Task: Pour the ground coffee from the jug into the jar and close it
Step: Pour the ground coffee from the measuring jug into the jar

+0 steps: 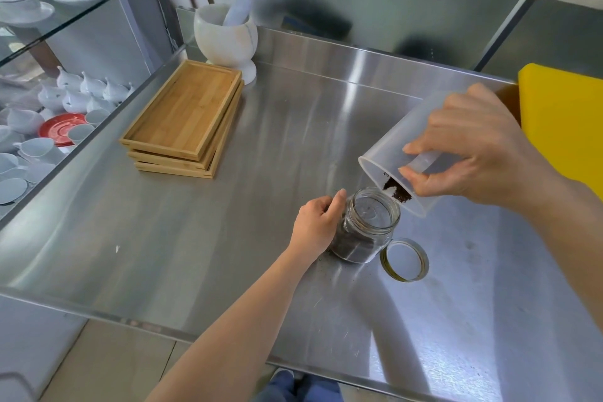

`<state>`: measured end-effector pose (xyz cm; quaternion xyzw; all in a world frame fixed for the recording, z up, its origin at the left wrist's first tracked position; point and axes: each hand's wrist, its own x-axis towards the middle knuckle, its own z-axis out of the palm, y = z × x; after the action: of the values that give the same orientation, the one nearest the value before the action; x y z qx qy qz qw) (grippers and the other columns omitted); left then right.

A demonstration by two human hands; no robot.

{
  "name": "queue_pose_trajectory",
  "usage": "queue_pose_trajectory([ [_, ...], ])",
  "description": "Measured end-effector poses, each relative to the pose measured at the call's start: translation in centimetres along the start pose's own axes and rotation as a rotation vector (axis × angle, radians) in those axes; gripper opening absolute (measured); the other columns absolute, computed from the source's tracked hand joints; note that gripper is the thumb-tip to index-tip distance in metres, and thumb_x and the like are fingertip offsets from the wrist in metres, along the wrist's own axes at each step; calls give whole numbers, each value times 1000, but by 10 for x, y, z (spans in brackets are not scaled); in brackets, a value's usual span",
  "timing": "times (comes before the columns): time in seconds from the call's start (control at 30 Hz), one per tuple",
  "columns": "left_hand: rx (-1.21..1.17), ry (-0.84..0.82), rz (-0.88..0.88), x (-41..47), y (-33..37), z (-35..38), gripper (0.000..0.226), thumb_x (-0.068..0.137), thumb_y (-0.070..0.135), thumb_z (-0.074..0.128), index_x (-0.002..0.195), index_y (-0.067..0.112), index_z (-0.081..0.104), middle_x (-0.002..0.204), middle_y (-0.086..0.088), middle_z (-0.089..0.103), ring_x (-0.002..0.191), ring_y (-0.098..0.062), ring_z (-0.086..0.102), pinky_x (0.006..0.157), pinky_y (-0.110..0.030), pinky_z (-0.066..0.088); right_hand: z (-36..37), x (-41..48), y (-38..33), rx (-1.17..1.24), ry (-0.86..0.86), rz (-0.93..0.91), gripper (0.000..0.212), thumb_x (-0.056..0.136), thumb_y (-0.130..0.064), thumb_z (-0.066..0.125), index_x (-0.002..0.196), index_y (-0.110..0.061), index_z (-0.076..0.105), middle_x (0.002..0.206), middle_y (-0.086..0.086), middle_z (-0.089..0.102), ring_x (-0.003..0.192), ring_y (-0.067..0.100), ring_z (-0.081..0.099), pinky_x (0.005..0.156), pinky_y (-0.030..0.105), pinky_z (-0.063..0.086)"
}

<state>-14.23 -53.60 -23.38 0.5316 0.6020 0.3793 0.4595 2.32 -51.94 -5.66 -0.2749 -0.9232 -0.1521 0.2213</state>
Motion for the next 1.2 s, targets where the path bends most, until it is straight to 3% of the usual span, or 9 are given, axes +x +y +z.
queue_pose_trajectory([
  [0.13,8,0,0,-1,1,-1,51,93,43,44,54,19,22,51,4,25,49,-13,24,50,-30,20,1,-1,-2,2,9,-33,35,81,-35,58,65,-6,67,53,10,52,62,20,36,61,32,22],
  [0.3,-1,-4,-7,0,0,0,51,93,43,45,55,18,23,52,3,26,50,-14,24,51,-31,21,6,-3,-2,40,12,17,35,80,-35,58,64,-5,68,52,9,51,66,11,22,65,26,17],
  [0.47,4,-13,1,-1,1,-1,51,93,43,43,54,17,23,53,2,27,51,-15,26,54,-31,21,8,-7,-2,-21,-4,-21,35,80,-34,58,64,-5,68,52,9,53,57,24,40,62,32,23],
  [0.7,15,-5,6,-1,2,-1,50,93,43,43,56,18,19,53,2,23,53,-16,23,54,-32,19,10,-10,-1,9,29,13,35,80,-33,59,63,-4,68,50,9,51,57,23,37,64,27,17],
  [0.87,0,5,-4,-2,2,0,51,93,42,44,56,19,19,53,3,23,53,-16,23,54,-32,19,5,-8,-1,3,57,-20,31,78,-30,62,63,-4,67,51,8,49,62,18,31,64,28,16],
  [1.2,-7,21,-10,-4,4,-1,51,93,42,44,54,18,21,51,4,25,51,-15,24,54,-32,21,8,-6,-3,-37,30,-90,34,83,-32,59,65,-5,68,51,9,50,59,23,36,62,33,19],
])
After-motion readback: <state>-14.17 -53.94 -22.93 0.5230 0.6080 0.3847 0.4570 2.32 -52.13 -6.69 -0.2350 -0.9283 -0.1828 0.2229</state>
